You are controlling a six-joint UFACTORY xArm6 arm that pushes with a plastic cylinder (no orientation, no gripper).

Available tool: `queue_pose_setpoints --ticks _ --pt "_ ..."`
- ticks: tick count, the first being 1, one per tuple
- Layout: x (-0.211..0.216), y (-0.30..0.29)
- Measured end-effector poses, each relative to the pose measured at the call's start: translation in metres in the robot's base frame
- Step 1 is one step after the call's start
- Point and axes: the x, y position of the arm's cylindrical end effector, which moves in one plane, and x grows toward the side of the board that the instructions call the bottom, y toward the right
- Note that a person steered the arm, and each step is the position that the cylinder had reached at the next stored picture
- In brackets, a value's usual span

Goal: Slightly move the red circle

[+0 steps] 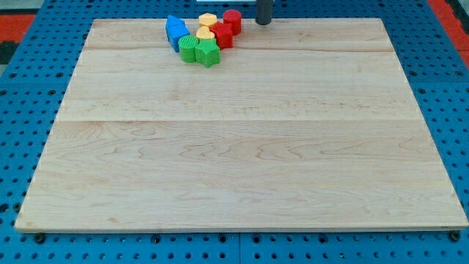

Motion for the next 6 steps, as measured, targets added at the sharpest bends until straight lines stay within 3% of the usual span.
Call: queue_pose_setpoints --ticks 1,6 --pt "0.0 -0.03" --pt "0.026 -0.045"
